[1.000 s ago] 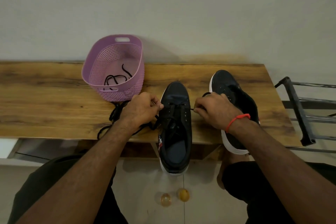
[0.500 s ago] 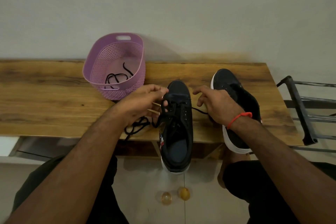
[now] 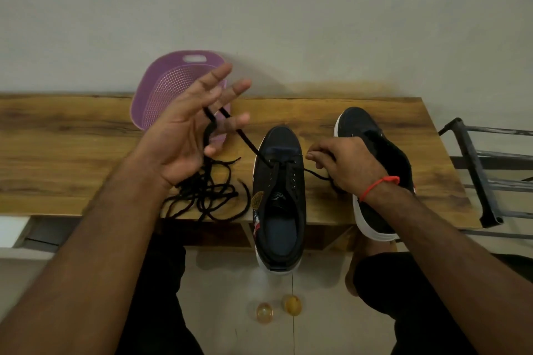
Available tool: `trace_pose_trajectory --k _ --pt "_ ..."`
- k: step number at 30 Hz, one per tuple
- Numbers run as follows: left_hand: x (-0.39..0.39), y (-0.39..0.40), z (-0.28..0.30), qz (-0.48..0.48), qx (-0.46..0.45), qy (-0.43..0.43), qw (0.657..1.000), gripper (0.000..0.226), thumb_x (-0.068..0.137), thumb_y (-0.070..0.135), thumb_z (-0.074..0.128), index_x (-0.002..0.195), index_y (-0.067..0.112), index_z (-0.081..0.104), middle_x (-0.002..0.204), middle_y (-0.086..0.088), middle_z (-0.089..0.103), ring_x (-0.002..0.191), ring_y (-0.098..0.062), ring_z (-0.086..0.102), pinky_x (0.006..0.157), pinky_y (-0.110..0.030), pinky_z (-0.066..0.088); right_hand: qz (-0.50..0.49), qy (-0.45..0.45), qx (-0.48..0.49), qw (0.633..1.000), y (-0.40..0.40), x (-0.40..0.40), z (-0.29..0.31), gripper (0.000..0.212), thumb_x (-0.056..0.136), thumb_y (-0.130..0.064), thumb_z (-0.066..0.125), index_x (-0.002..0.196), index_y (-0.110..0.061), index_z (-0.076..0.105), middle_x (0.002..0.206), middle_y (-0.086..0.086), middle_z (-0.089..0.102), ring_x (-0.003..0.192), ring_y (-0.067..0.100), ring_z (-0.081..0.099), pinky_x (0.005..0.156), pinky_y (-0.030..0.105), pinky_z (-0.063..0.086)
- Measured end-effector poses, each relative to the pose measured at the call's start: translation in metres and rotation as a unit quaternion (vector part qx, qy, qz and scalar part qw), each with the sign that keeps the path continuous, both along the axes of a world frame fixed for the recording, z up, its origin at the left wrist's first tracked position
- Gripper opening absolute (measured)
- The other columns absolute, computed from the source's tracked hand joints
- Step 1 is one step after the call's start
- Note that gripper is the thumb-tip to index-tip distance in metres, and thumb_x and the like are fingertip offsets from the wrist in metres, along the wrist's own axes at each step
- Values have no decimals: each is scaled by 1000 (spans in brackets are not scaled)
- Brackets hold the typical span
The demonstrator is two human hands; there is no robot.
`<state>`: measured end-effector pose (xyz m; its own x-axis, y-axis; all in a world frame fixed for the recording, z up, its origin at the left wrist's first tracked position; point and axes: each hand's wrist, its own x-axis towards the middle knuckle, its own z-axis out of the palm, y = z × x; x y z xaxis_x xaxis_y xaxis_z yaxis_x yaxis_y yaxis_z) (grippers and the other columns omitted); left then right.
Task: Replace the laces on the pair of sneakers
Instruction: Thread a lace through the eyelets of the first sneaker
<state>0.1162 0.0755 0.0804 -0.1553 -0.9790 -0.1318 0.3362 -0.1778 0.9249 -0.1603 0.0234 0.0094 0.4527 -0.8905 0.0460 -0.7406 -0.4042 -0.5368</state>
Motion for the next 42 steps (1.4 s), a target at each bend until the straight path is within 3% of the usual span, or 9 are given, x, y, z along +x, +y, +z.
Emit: trace_pose_trajectory --k 2,4,6,12,17,24,30,35,42 --pt "7 6 -1 18 50 -205 977 35 103 25 54 137 30 52 122 1 72 66 -15 70 34 -20 39 16 -11 4 1000 1 2 -1 21 101 -22 56 113 -17 71 92 -7 67 88 7 62 76 13 44" --pt "10 11 -10 -32 109 -460 880 33 104 29 53 137 31 49 103 -1 73 53 -11 63 37 -21 40 26 -32 17 999 3 5 -1 25 101 -15 55 121 -17 69 96 -9 67 94 4 61 79 7 40" --pt "4 15 -21 -101 126 -551 819 35 103 35 53 138 32 48 93 1 73 47 -5 58 43 -20 43 20 -73 37 996 5 7 -1 26 99 -13 58 122 -19 67 92 -15 68 93 -6 62 81 0 40" --pt "-33 9 -33 -50 48 -568 820 36 90 59 63 115 33 61 90 11 69 61 -5 70 58 -22 50 -22 -204 74 976 13 23 -3 5 93 -17 68 97 -18 70 86 -11 73 86 -3 67 75 7 48" --pt "-50 3 -44 -66 45 -592 802 44 82 62 72 110 30 64 90 12 68 77 -3 65 62 -24 46 -13 -169 101 980 16 30 -13 7 91 -21 69 96 -22 74 93 -10 71 90 5 63 79 17 49" --pt "-48 2 -58 -86 77 -566 816 14 96 34 67 106 26 72 70 8 64 42 2 58 40 -15 42 -28 -159 93 983 16 31 -15 17 84 -21 77 101 -25 73 84 -13 69 86 -6 60 73 3 42" --pt "-49 1 -58 -86 133 -494 855 51 74 69 73 102 26 66 83 1 69 48 -4 64 45 -23 50 -38 -164 70 983 16 34 -13 5 89 -24 72 93 -20 73 86 -11 70 82 -2 61 70 7 44" --pt "-50 1 -60 -93 138 -483 860 21 90 44 72 102 27 68 93 -1 71 71 -14 72 46 -24 52 -39 -182 100 977 16 33 -11 8 89 -26 72 94 -20 72 85 -9 70 81 3 64 72 17 52" --pt "-43 1 -54 -92 181 -419 885 17 102 22 56 105 27 72 102 -3 72 81 -14 70 48 -23 52 1 -109 71 992 20 36 -12 17 90 -24 71 106 -26 73 85 -24 61 80 -25 51 68 -2 38"
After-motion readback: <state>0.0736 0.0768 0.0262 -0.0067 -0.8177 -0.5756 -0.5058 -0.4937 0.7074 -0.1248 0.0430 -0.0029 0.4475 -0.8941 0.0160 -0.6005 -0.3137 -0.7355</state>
